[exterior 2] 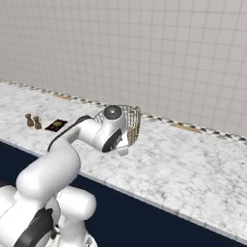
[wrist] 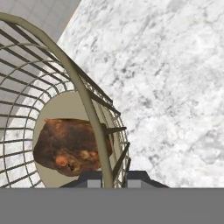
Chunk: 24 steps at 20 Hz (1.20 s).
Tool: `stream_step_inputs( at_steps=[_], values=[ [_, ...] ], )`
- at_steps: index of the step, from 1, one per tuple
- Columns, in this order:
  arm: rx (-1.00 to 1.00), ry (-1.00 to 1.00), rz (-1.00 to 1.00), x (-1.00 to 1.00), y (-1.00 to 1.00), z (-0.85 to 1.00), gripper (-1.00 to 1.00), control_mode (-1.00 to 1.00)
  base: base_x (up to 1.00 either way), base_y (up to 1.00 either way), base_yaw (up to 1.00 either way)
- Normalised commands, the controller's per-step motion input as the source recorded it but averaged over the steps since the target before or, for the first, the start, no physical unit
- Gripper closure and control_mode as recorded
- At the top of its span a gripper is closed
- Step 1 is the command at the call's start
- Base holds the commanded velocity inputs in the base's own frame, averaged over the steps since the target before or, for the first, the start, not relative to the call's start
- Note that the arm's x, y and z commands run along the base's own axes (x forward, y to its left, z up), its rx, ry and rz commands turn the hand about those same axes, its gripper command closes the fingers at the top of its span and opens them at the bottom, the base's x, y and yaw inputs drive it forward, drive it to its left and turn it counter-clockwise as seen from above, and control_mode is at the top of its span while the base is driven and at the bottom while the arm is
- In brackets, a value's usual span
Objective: Open the cabinet, pick up the bread from the cabinet and place it in the basket. Then move the basket to the dining counter.
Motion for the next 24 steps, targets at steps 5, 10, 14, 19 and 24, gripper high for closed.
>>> stream_step_inputs(
  at_steps=[5, 10, 14, 19, 24],
  values=[
    [0.00, 0.07, 0.00, 0.69, -0.07, -0.58, 1.00, -1.00, 0.00, 0.00, 0.00],
    [0.00, 0.14, 0.00, 0.23, 0.00, -0.49, 1.00, -1.00, 0.00, 0.00, 0.00],
    [0.00, 0.13, 0.00, 0.13, 0.00, -0.52, -1.00, -1.00, 0.00, 0.00, 0.00],
    [-0.01, 0.11, 0.00, 0.14, 0.00, -0.46, -1.00, -1.00, 0.00, 0.00, 0.00],
    [0.00, -0.07, 0.07, -0.24, 0.00, 0.33, -1.00, -1.00, 0.00, 0.00, 0.00]
  ],
)
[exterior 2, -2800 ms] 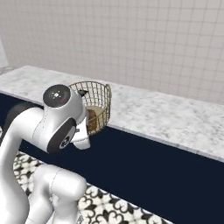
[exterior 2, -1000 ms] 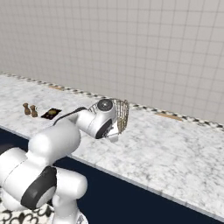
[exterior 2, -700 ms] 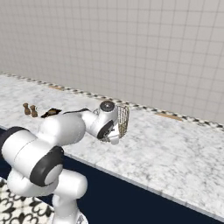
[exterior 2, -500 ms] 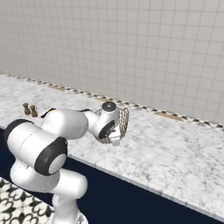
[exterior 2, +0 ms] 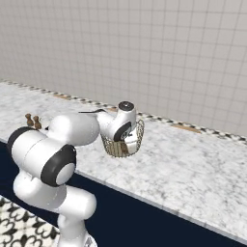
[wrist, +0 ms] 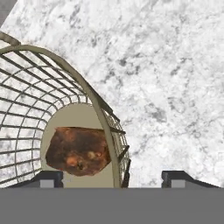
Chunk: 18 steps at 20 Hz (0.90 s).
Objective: Open the cabinet, pick up the bread from the cabinet and place it in the basket. Then move the basket to the dining counter.
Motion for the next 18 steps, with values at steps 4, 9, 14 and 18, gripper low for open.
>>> stream_step_inputs(
  at_steps=[4, 9, 14, 18],
  values=[
    [0.00, -0.20, 0.16, -0.80, 0.03, 0.81, -1.00, -1.00, 0.00, 0.00, 0.00],
    [-0.08, -0.10, 0.30, -0.85, 0.24, 0.95, -1.00, -1.00, 0.00, 0.00, 0.00],
    [-0.10, -0.25, 0.31, -0.93, 0.14, 1.00, -1.00, -1.00, 0.00, 0.00, 0.00],
    [-0.07, -0.25, 0.33, -0.88, 0.15, 0.98, -1.00, -1.00, 0.00, 0.00, 0.00]
  ],
)
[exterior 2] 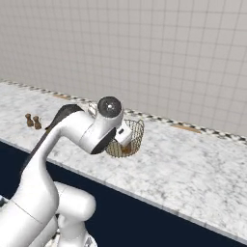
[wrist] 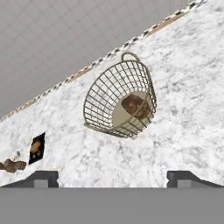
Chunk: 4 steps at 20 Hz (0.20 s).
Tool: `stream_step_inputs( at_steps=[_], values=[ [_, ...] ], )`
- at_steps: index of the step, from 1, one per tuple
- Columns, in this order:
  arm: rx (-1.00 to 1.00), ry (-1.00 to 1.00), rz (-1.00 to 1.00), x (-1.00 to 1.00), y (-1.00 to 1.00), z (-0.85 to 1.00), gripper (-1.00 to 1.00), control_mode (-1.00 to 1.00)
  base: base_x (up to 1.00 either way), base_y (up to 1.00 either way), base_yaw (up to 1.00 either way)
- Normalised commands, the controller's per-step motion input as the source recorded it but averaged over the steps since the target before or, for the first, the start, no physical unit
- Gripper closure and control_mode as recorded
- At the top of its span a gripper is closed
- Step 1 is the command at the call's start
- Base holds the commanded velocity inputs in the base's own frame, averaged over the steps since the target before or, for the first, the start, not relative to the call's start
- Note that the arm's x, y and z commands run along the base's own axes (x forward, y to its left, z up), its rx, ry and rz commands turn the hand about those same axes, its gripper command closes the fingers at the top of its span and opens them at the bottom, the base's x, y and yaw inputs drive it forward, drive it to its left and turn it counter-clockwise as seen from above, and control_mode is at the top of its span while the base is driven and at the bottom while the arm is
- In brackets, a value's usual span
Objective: Open the cabinet, pick up the bread from the cabinet and place it in the basket. Then move the basket to the dining counter.
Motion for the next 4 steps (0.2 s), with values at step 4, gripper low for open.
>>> stream_step_inputs(
  at_steps=[4],
  values=[
    [-0.08, -0.34, 0.39, -0.64, 0.45, 0.82, -1.00, -1.00, 0.00, 0.00, 0.00]
  ],
)
